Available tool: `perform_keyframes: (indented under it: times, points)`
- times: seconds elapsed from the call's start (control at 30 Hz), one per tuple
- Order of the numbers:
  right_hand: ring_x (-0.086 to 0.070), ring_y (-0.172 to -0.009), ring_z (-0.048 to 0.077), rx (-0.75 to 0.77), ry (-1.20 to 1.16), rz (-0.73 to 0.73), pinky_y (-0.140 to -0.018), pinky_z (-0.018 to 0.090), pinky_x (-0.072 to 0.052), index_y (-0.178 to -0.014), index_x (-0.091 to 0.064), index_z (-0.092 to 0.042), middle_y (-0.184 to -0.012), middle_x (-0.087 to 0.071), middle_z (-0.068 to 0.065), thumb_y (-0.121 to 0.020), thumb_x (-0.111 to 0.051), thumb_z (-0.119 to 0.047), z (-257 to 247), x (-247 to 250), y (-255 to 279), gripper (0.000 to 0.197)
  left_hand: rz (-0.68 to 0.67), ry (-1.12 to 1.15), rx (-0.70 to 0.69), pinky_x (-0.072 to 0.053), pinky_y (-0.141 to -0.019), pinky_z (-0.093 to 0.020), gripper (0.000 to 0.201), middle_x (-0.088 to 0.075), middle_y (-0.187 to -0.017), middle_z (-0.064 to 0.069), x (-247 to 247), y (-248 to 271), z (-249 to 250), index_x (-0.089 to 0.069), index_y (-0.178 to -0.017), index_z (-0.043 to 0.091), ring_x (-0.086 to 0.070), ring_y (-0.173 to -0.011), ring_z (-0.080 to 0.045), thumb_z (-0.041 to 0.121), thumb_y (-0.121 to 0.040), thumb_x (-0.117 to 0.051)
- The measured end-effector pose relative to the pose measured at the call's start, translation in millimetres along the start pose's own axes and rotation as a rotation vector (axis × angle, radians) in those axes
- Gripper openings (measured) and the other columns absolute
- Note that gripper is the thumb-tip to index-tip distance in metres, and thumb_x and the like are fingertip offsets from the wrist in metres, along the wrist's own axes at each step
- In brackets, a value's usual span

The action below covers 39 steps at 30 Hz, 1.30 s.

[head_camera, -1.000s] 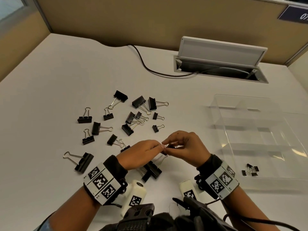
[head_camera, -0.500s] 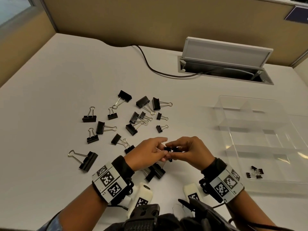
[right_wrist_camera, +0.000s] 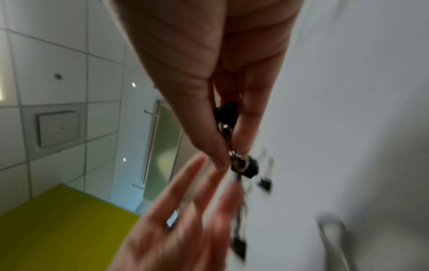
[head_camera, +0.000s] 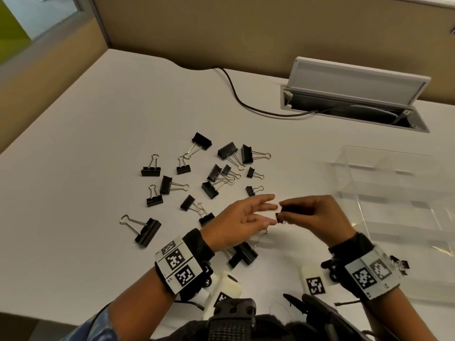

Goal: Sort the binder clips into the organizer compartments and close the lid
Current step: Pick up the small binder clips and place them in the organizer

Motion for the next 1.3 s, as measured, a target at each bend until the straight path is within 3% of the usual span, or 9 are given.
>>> perform_keyframes:
  times: [0.13,0.3,0.4,0.53,0.7,0.87,1.03,1.13,1.3]
  points:
    - [-0.07,-0.071,0.006,0.024,0.123,0.236,-0.077,0.021,-0.055,-0.08,-0.072,-0.03,-0.076,-0.073,-0.015,-0.063,-0.079,-0.023,-4.4,75.4,0.1,0.02,0.039,-0.071,-0.006,-0.05,-0.092,-0.02,0.057,-0.05,-0.13,0.013,15.5,2.4,-6.0,-0.038,-0.137,0.031,-0.06,-0.11,-0.006,0.01,-0.089,-0.059]
    - [-0.065,-0.086,0.019,-0.113,0.521,0.461,-0.069,0.006,-0.046,-0.094,-0.073,-0.016,-0.089,-0.072,0.007,-0.072,-0.076,-0.017,10.9,169.6,12.6,0.022,0.058,-0.177,0.069,-0.052,-0.087,-0.02,0.046,-0.057,-0.123,0.015,45.1,13.1,-20.3,-0.047,-0.124,0.04,-0.062,-0.105,-0.003,0.02,-0.086,-0.064]
    - [-0.065,-0.092,0.028,-0.239,0.633,0.48,-0.078,0.016,-0.044,-0.093,-0.073,-0.009,-0.095,-0.072,0.015,-0.073,-0.074,-0.01,36.4,197.6,15.4,0.02,0.166,-0.23,0.102,-0.052,-0.075,-0.015,0.048,-0.059,-0.118,0.016,68.0,18.8,-23.1,-0.048,-0.13,0.03,-0.063,-0.098,0.0,0.02,-0.086,-0.064]
    - [-0.068,-0.078,0.029,-0.388,0.647,0.396,-0.059,-0.006,-0.036,-0.09,-0.073,-0.012,-0.092,-0.072,0.014,-0.073,-0.074,-0.009,69.9,210.6,12.6,0.017,0.247,-0.273,0.147,-0.048,-0.07,-0.009,0.047,-0.06,-0.116,0.01,91.2,26.4,-27.5,-0.049,-0.13,0.026,-0.065,-0.088,0.005,0.019,-0.086,-0.065]
    - [-0.068,-0.065,0.028,-0.376,0.672,0.428,-0.065,-0.001,-0.039,-0.093,-0.071,-0.016,-0.098,-0.07,0.014,-0.074,-0.074,-0.012,59.0,219.4,8.6,0.019,0.288,-0.349,0.231,-0.045,-0.066,-0.01,0.039,-0.063,-0.105,0.013,106.0,38.7,-39.5,-0.056,-0.123,0.022,-0.063,-0.089,-0.001,0.014,-0.085,-0.065]
    - [-0.068,-0.082,0.031,-0.104,0.725,0.354,-0.075,0.013,-0.043,-0.094,-0.072,-0.007,-0.093,-0.071,0.016,-0.075,-0.073,-0.01,-19.6,145.5,-14.9,0.019,0.197,-0.455,0.238,-0.047,-0.06,-0.006,0.038,-0.064,-0.104,0.012,90.6,39.7,-42.0,-0.06,-0.117,0.023,-0.063,-0.094,-0.007,0.01,-0.083,-0.067]
    - [-0.063,-0.1,0.024,0.057,0.715,-0.049,-0.087,0.026,-0.043,-0.109,-0.067,-0.013,-0.114,-0.067,0.009,-0.078,-0.071,-0.017,-35.3,13.1,-63.0,0.031,0.004,-0.691,0.175,-0.037,-0.073,0.005,0.045,-0.058,-0.121,0.008,58.8,27.2,-36.9,-0.057,-0.124,0.023,-0.051,-0.098,0.003,0.004,-0.083,-0.064]
    - [-0.046,-0.123,0.022,0.086,0.759,-0.265,-0.105,0.033,-0.035,-0.126,-0.054,-0.019,-0.133,-0.052,0.006,-0.082,-0.066,-0.021,-24.2,-51.7,-83.2,0.046,-0.06,-0.811,0.173,-0.039,-0.09,-0.01,0.048,-0.058,-0.126,0.004,51.5,22.3,-38.7,-0.058,-0.124,0.023,-0.054,-0.111,-0.008,0.002,-0.081,-0.064]
    - [-0.038,-0.129,0.03,0.118,0.893,-0.397,-0.107,0.042,-0.032,-0.133,-0.047,-0.024,-0.14,-0.042,0.011,-0.081,-0.066,-0.023,-7.1,-95.5,-99.2,0.055,-0.022,-0.87,0.15,-0.036,-0.079,-0.012,0.046,-0.062,-0.117,0.003,56.1,21.5,-37.4,-0.06,-0.121,0.023,-0.052,-0.092,-0.007,0.003,-0.08,-0.065]
Point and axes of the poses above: each hand's wrist, its own y-axis away from the middle knuckle, its own x-axis out of the back of the hand, z = x × y, the point moved 8 cm from there along -y, towards the middle knuckle
